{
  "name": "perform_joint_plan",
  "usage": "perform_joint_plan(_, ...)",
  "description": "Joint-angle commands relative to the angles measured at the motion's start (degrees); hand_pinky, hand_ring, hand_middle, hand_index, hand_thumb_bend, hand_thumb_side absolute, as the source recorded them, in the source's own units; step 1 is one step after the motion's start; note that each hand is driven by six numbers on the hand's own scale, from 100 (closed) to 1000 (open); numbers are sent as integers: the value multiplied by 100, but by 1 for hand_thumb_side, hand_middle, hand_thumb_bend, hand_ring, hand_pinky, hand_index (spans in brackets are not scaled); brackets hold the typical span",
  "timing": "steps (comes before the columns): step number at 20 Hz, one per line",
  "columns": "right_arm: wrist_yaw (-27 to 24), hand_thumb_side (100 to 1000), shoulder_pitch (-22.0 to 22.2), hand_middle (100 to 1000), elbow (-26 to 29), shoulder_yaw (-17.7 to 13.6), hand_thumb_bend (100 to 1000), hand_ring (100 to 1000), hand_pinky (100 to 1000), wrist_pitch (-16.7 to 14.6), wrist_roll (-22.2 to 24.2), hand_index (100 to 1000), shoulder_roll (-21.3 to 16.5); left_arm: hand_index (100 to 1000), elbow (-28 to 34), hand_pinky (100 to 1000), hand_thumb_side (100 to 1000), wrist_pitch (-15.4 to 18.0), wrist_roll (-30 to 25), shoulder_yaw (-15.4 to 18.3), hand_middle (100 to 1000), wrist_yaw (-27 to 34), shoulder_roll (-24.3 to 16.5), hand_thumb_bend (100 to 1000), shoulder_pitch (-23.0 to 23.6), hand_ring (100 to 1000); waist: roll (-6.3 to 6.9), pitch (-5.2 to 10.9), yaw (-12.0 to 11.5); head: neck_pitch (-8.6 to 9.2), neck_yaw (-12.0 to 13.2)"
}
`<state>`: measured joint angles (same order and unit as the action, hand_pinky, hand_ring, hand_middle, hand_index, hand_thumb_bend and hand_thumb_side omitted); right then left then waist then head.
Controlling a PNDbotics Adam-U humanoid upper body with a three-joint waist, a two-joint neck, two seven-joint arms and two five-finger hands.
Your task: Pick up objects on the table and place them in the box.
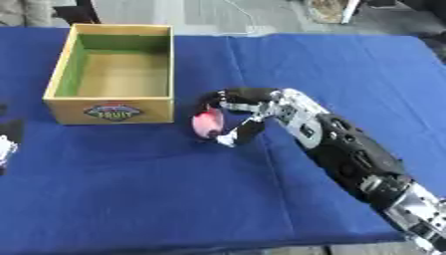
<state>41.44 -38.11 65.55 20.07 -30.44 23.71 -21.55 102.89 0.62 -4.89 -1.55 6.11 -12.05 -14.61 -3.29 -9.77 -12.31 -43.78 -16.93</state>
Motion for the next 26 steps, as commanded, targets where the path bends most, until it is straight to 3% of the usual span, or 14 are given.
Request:
perform_joint_plan(1,179,398,-88,824,-20,-34,100,863,656,-74,-75,881,-49,689,134,632,107,9,-21,-19,541,34,-31,420,-74,768,33,62,-9,-19,-22)
perform_joint_plan(4,295,381,-99,754,-11,-68,100,777,516,-50,-272,837,-53,689,136,631,108,8,-17,-17,541,39,-32,419,-78,768,34,60,-26,-11,-28)
perform_joint_plan(5,317,351,-101,682,-5,-77,100,714,428,-29,-354,790,-55,689,136,631,108,7,-15,-17,541,40,-33,419,-79,768,34,60,-29,-10,-28)
perform_joint_plan(6,323,347,-104,671,7,-92,100,706,417,1,-441,783,-59,689,136,631,108,6,-14,-17,541,42,-33,419,-80,768,33,61,-32,-9,-28)
perform_joint_plan(7,317,316,-110,581,26,-108,100,629,331,35,-534,716,-66,689,137,631,110,6,-12,-17,541,43,-34,417,-81,768,32,64,-33,-8,-29)
perform_joint_plan(11,178,265,-128,427,172,-152,100,490,121,191,-929,565,-135,689,136,632,112,2,-8,-19,541,51,-39,416,-82,768,26,80,-31,-2,-24)
perform_joint_plan(17,-214,241,-194,377,541,-191,100,487,104,430,-1399,525,-365,689,143,632,111,1,-3,-21,541,68,-51,415,-76,767,19,124,-47,-4,-19)
perform_joint_plan(26,-776,217,-424,382,1072,-319,100,494,111,649,-1460,532,-690,689,159,631,105,-2,-46,-77,541,99,-62,418,-140,767,-14,150,-212,66,6)
